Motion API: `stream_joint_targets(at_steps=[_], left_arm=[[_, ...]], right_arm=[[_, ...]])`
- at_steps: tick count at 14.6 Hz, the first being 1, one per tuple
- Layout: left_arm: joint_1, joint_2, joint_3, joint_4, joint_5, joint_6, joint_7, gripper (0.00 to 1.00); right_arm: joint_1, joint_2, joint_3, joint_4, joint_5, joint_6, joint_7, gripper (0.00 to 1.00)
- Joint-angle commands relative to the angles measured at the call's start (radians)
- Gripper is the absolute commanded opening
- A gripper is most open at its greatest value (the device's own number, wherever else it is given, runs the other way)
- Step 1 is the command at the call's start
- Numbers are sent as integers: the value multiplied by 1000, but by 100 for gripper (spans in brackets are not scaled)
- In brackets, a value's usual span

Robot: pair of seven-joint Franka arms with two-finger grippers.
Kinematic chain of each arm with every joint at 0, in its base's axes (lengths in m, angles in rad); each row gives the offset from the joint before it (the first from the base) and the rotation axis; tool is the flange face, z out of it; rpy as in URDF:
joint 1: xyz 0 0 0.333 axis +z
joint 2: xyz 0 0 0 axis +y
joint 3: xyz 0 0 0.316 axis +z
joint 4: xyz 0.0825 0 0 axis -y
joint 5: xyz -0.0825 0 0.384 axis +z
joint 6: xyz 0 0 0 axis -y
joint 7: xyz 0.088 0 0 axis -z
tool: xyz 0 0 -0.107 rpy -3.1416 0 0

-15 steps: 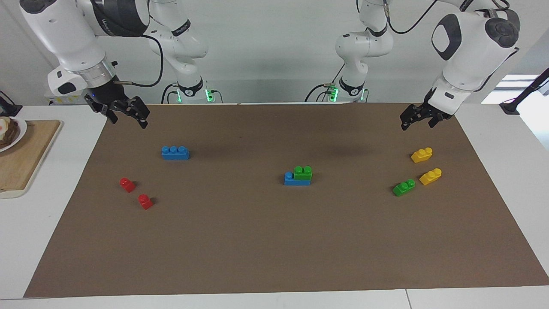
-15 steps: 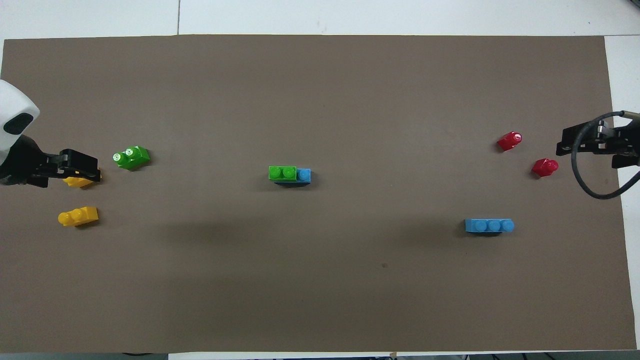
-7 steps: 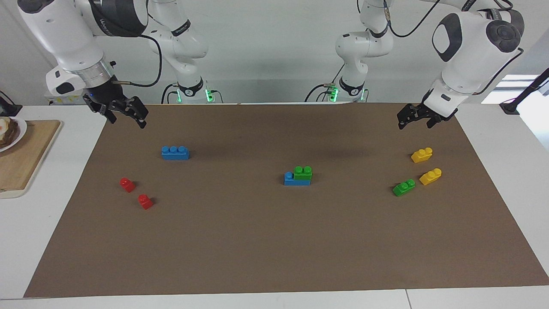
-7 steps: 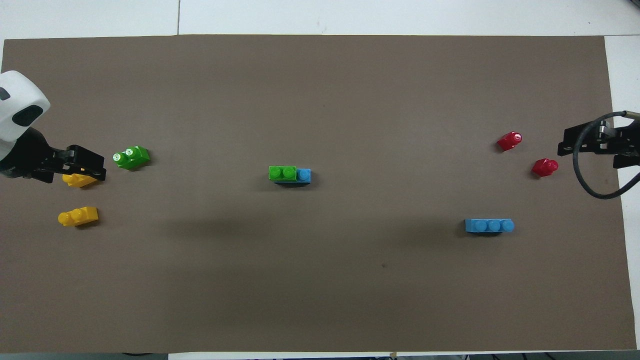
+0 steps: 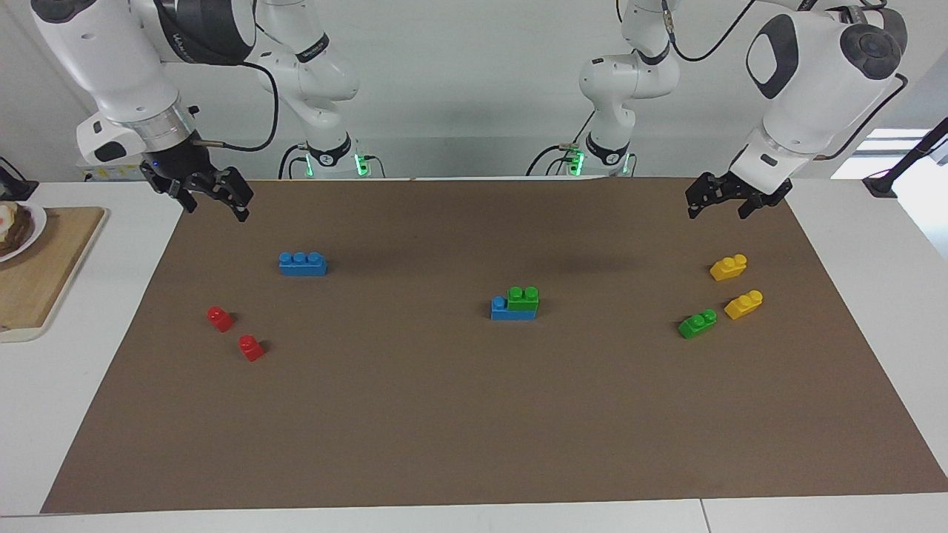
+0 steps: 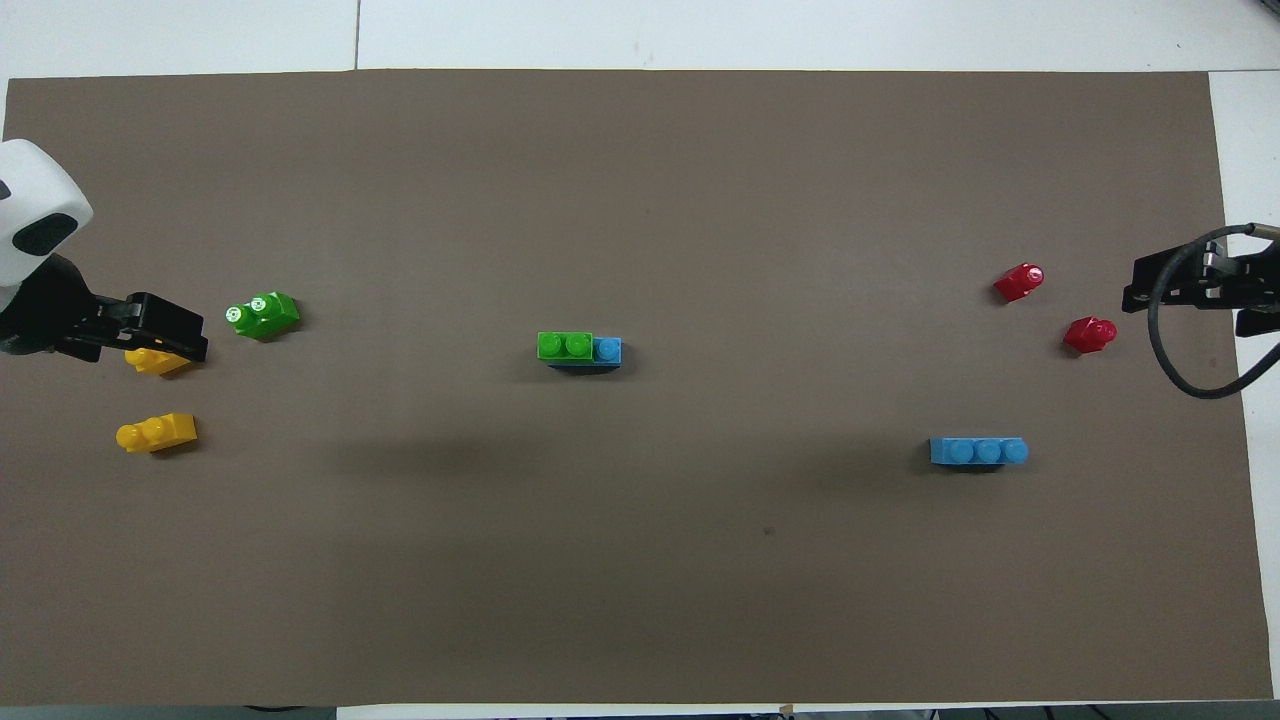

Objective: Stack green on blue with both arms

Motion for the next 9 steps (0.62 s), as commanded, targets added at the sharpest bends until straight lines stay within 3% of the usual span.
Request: stream_joint_targets(at_steps=[1,9], left_arm=[[-11,-14,10,1,17,-19,15,100],[5,-28,17,-13,22,-6,4,100]], right_arm=[[-9,-14,8,-7,-19,-13,-24,100],[-11,-17,10,-16,-19,-12,-24,100]])
